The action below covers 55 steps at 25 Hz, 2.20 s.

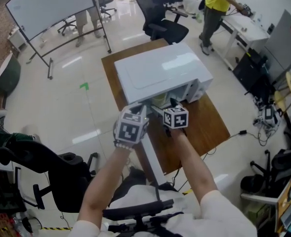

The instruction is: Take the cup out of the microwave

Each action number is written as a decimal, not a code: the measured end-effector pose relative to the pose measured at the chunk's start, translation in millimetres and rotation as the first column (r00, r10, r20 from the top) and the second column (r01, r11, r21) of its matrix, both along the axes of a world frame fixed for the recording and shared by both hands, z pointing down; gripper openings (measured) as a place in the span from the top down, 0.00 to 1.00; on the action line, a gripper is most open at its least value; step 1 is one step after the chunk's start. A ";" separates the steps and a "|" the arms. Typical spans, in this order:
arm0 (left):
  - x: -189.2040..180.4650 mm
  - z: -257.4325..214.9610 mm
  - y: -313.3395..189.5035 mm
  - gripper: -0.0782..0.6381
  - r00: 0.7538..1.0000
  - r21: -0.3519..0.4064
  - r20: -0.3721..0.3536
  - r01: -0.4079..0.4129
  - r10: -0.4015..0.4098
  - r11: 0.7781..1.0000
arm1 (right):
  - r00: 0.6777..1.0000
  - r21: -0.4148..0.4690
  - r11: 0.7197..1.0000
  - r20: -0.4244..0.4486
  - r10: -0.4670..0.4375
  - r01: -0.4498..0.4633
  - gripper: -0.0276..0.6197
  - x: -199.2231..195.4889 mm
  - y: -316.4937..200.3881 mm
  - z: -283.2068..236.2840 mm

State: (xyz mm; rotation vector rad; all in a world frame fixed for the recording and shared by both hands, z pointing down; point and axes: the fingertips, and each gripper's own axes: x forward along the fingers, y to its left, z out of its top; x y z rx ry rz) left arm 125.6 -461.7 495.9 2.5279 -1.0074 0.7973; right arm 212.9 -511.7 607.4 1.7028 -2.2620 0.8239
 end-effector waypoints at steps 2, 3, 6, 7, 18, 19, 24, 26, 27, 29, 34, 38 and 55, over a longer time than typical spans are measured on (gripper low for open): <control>2.3 -0.6 -1.2 0.90 1.000 0.001 0.004 -0.011 0.011 1.000 | 0.999 -0.020 1.000 -0.043 -0.002 0.001 0.08 4.6 -13.9 15.9; 4.1 -0.7 -1.3 0.90 1.000 0.000 0.006 -0.018 0.018 1.000 | 0.998 -0.029 1.000 -0.058 -0.001 0.000 0.06 7.0 -20.0 23.3; 7.3 -1.9 -1.8 0.90 0.999 -0.004 0.003 -0.033 0.033 0.999 | 0.995 -0.044 0.999 -0.103 -0.007 0.002 0.04 10.2 -34.9 40.3; 7.2 -2.4 -2.2 0.90 0.999 -0.005 0.002 -0.035 0.035 0.999 | 0.993 -0.041 0.999 -0.120 -0.011 0.007 0.04 9.9 -39.8 43.3; 7.0 5.1 -5.6 0.90 0.998 -0.025 -0.006 -0.055 0.055 0.998 | 0.983 0.001 1.000 -0.184 -0.024 0.025 0.04 6.5 -81.3 73.8; 6.7 5.7 -6.4 0.90 0.999 -0.026 -0.007 -0.053 0.053 0.998 | 0.982 0.003 0.999 -0.187 -0.031 0.032 0.04 4.7 -83.5 76.3; 2.9 8.3 -6.3 0.90 0.999 -0.034 -0.006 -0.044 0.044 0.998 | 0.975 0.015 0.999 -0.219 -0.043 0.047 0.04 3.2 -89.3 84.2; 1.3 8.2 -6.8 0.90 0.999 -0.031 -0.006 -0.041 0.040 0.999 | 0.972 0.016 0.998 -0.228 -0.050 0.055 0.04 3.9 -90.3 86.5; 0.3 8.5 -7.5 0.90 0.999 -0.030 -0.008 -0.037 0.037 0.999 | 0.971 0.017 0.998 -0.233 -0.052 0.058 0.04 3.7 -91.3 87.7; -1.3 9.8 -9.2 0.90 1.000 -0.030 -0.011 -0.029 0.028 0.999 | 0.969 0.024 0.997 -0.240 -0.060 0.068 0.04 1.7 -93.5 88.7; -3.2 11.1 -10.8 0.90 1.000 -0.035 -0.011 -0.018 0.018 0.999 | 0.967 0.060 0.995 -0.245 -0.065 0.082 0.09 -2.2 -97.8 82.4; -6.5 12.5 -12.4 0.90 1.000 -0.038 -0.012 -0.010 0.009 0.999 | 0.961 0.096 0.991 -0.267 -0.064 0.093 0.13 -3.1 -101.6 72.3; 4.0 7.1 -4.1 0.90 1.000 -0.033 -0.023 -0.009 0.009 0.999 | 0.987 0.111 0.994 -0.159 0.020 -0.002 0.20 20.3 -61.3 44.9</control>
